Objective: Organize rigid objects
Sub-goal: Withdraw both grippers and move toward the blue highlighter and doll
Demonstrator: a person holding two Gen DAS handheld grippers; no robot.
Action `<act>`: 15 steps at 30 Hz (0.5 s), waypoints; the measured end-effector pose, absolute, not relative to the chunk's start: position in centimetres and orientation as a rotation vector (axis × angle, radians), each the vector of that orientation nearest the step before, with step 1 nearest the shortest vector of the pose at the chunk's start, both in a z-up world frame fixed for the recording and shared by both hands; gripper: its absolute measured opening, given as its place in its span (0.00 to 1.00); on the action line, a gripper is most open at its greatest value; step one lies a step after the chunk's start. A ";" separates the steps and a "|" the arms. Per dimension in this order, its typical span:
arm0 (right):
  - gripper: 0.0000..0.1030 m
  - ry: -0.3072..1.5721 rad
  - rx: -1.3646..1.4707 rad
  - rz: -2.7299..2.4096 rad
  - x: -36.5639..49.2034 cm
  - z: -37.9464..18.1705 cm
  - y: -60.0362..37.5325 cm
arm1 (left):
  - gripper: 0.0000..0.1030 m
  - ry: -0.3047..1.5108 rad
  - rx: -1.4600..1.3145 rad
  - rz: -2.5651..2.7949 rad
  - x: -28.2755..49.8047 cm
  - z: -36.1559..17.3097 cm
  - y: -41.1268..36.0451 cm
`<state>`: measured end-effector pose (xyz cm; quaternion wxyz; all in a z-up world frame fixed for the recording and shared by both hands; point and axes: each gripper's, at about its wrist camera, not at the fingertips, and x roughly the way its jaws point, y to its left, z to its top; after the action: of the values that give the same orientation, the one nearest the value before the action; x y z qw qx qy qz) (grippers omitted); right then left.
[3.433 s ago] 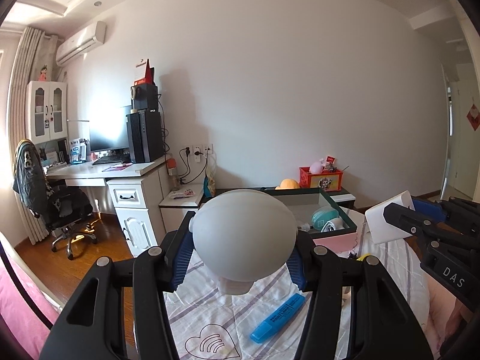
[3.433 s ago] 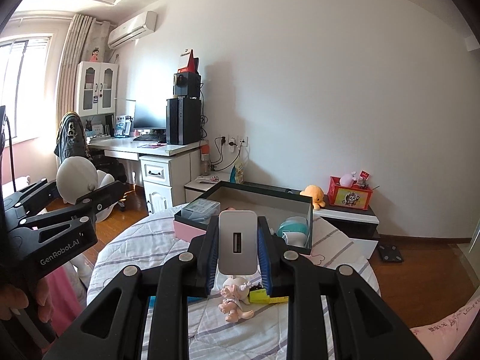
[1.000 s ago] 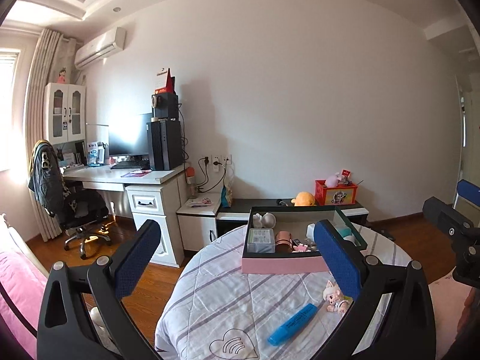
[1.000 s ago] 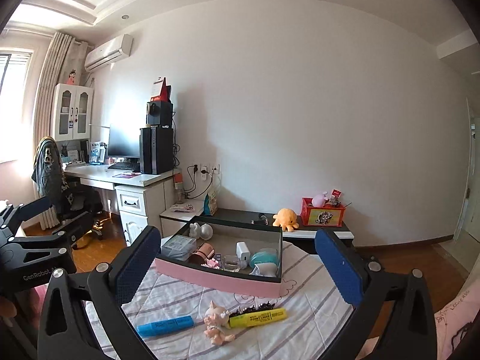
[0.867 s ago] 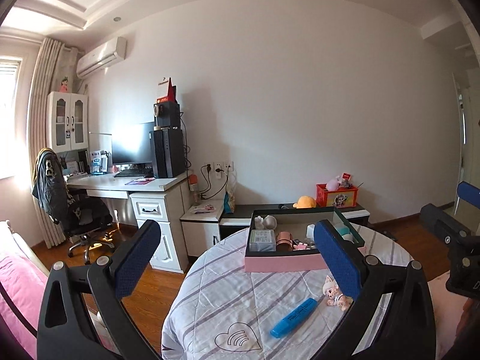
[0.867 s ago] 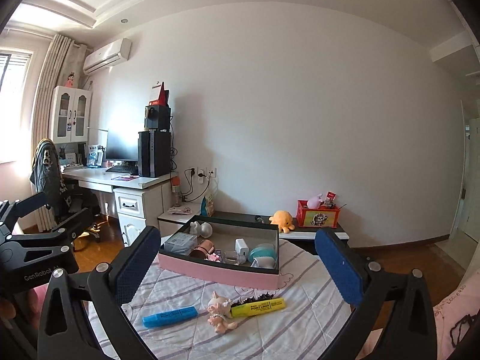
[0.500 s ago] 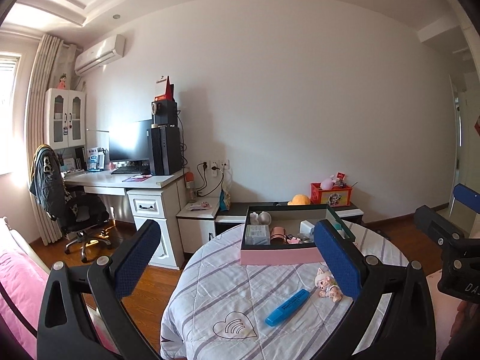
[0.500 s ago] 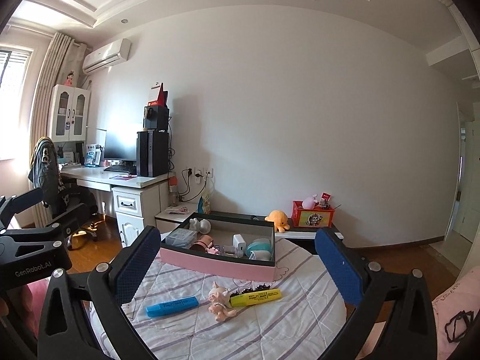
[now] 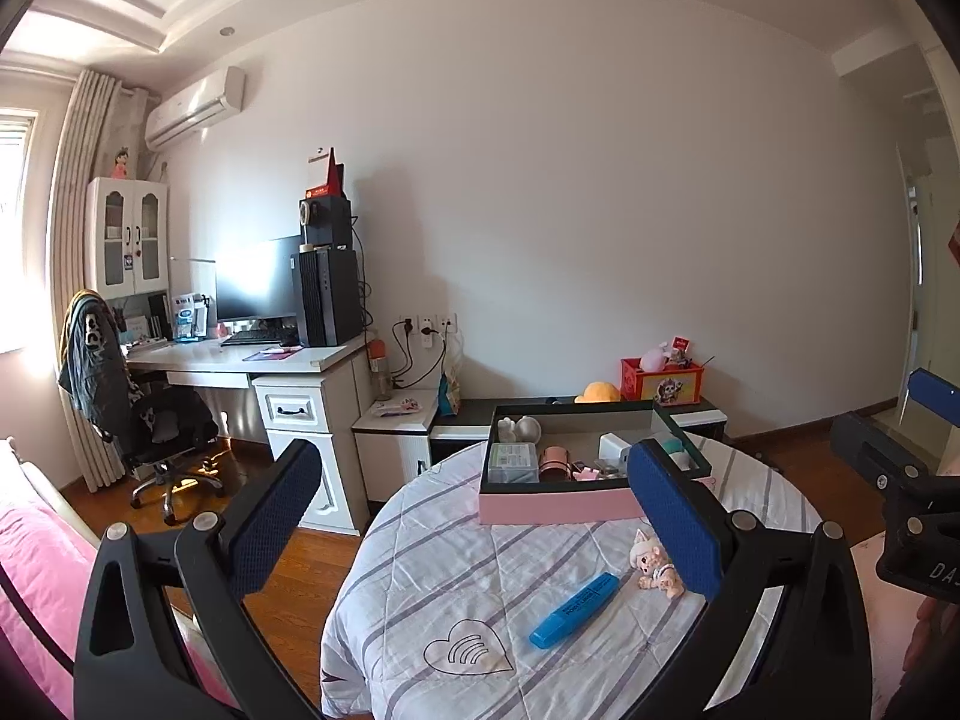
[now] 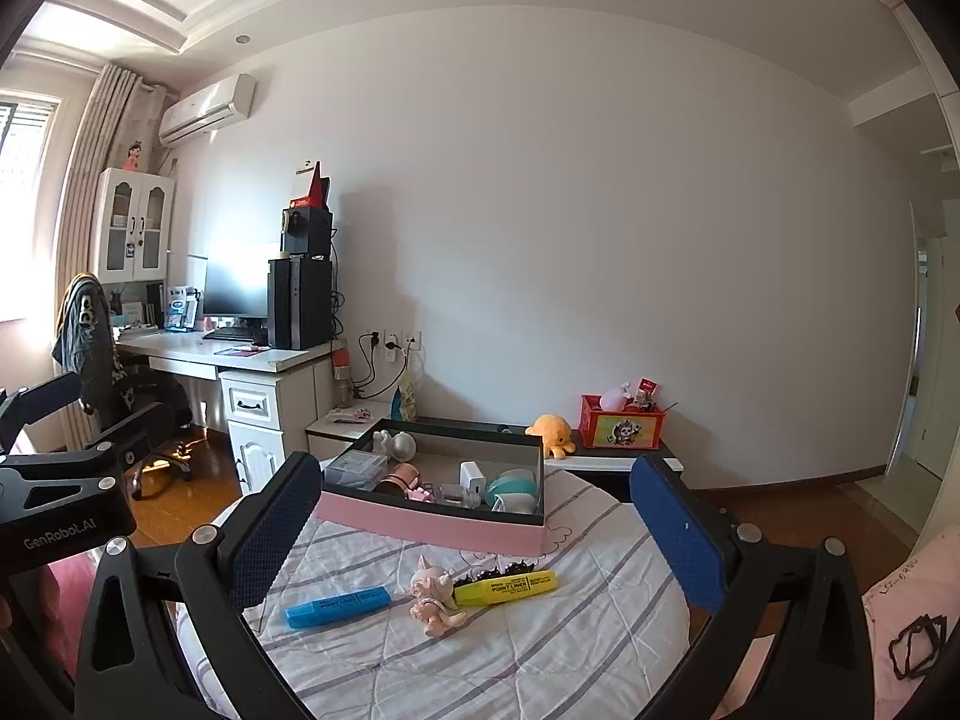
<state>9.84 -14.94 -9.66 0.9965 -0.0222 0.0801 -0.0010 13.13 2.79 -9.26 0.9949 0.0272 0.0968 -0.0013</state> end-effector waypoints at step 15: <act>1.00 0.309 -0.009 -0.043 14.2 -13.7 -17.6 | 1.00 0.398 0.105 -0.068 18.9 -14.7 1.0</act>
<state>14.16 -17.60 -13.66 0.9879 -0.0045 0.1536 -0.0216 18.92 1.02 -14.75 0.9783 0.0523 0.1975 -0.0340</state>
